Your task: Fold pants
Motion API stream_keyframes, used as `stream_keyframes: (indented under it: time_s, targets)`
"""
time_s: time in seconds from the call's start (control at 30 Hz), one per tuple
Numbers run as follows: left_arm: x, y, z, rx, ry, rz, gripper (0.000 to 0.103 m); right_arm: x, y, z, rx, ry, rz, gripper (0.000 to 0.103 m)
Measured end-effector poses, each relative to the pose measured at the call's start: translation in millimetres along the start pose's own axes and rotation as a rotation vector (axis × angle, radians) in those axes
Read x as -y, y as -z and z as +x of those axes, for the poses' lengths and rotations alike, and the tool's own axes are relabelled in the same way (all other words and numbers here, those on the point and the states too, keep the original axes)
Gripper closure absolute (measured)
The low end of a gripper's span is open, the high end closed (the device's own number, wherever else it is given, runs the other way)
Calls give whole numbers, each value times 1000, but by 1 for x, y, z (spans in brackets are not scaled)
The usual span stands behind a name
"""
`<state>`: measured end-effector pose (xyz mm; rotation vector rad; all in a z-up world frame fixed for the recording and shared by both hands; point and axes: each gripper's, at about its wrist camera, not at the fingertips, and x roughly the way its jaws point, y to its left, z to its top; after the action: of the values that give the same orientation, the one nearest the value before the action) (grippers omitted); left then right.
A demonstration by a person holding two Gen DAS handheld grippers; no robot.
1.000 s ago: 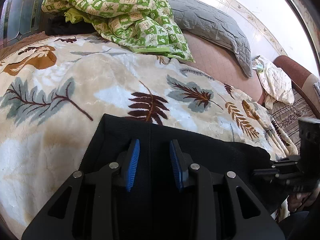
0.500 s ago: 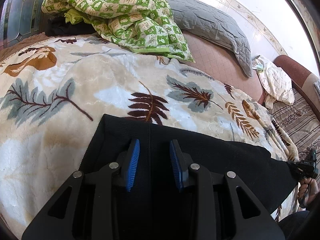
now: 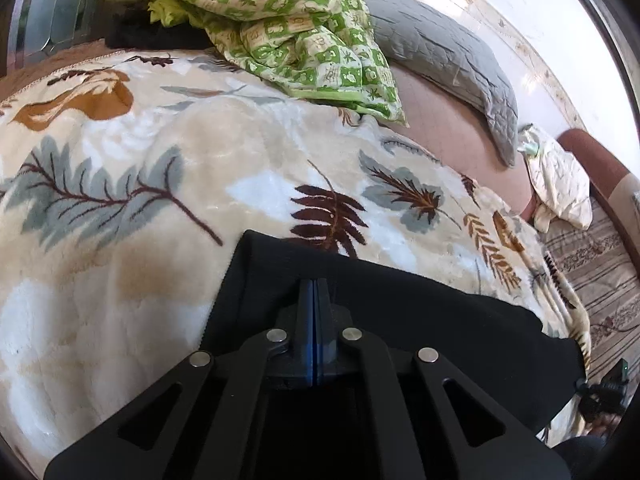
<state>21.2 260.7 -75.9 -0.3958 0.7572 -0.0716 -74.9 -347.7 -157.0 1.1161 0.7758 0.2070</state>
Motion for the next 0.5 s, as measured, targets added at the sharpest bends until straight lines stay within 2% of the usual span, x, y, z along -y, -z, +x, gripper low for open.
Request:
stream_keyframes:
  time_s: [0.03, 0.07, 0.1, 0.17, 0.2, 0.23, 0.27, 0.3, 0.33, 0.37, 0.43, 0.47, 0.5]
  targets:
    - [2, 0, -1, 0, -5, 7, 101, -6, -1, -8, 43, 9, -22, 94]
    - [3, -1, -1, 0, -7, 10, 102, -13, 1, -14, 70, 5, -44, 90]
    - [3, -1, -2, -5, -2, 12, 102, -21, 1, -17, 88, -51, -53, 88]
    - [5, -3, -12, -7, -10, 28, 102, -32, 4, -19, 101, -171, -62, 78]
    - [6, -4, -20, 1, -23, 39, 96, -36, 2, -18, 101, -184, -75, 76]
    - [6, -4, -29, 15, -22, 38, 89, -43, 3, -13, 99, -169, -106, 72]
    - [6, -5, -43, 34, 3, 25, 85, -41, 3, -12, 104, -128, -122, 63]
    - [5, -4, -52, 45, 23, 18, 81, -38, 3, -5, 106, -37, -123, 57]
    - [5, -3, -66, 57, 53, 7, 81, -31, 2, 4, 98, 62, -106, 59]
    - [6, -1, -74, 56, 82, -4, 81, -25, 2, 8, 92, 74, -93, 65]
    - [10, 8, -85, 33, 174, -20, 81, -26, 1, 9, 116, 69, -84, 64]
    - [16, 17, -83, -3, 214, -18, 81, -31, 1, 10, 115, 88, -104, 61]
    - [20, 23, -81, -27, 233, -16, 81, -35, 3, 13, 116, 102, -128, 59]
